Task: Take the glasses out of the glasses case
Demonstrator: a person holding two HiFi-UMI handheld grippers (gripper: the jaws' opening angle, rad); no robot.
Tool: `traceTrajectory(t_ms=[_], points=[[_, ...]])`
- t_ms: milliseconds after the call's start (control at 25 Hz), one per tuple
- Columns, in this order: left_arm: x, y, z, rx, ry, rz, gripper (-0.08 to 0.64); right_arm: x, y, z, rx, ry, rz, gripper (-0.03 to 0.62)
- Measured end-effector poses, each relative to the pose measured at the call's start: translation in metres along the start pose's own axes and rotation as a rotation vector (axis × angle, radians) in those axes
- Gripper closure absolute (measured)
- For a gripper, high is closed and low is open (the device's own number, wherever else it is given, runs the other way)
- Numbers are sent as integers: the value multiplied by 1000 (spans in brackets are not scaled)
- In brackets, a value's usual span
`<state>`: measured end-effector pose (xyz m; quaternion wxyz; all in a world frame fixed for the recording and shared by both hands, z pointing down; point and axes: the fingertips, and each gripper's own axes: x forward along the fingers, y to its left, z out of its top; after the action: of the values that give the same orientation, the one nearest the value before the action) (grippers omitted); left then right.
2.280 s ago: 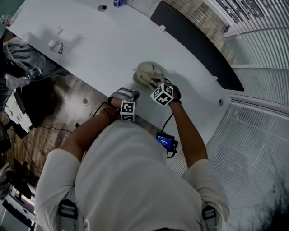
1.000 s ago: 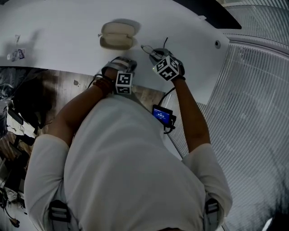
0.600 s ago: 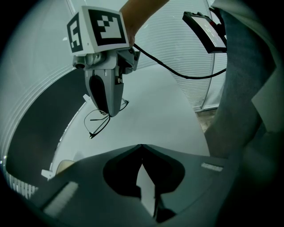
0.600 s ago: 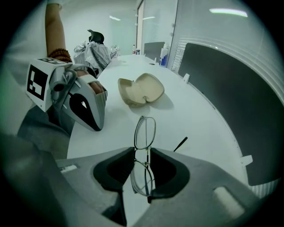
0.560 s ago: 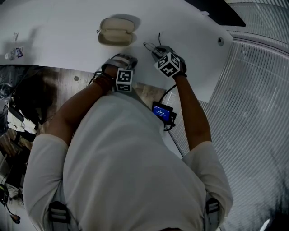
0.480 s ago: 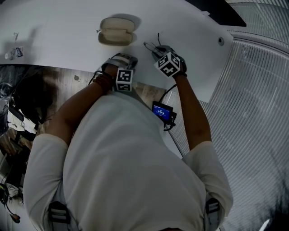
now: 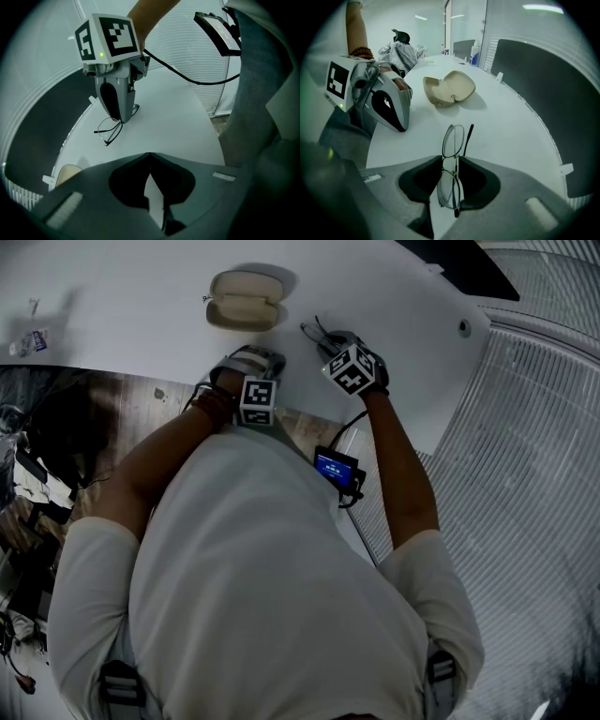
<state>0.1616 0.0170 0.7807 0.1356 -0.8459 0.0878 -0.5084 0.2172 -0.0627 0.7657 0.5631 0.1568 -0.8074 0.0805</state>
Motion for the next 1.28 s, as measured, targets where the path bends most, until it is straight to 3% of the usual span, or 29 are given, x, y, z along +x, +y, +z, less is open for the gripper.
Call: traceTrajectory(t_ms=[840,1280], points=[[-6,5,-14,-24,15,15,557,8,-8,-6,2,32,5,494],[-17,13,-21,-23,21,32,557,0,-16,-5,34,20,-27,455]])
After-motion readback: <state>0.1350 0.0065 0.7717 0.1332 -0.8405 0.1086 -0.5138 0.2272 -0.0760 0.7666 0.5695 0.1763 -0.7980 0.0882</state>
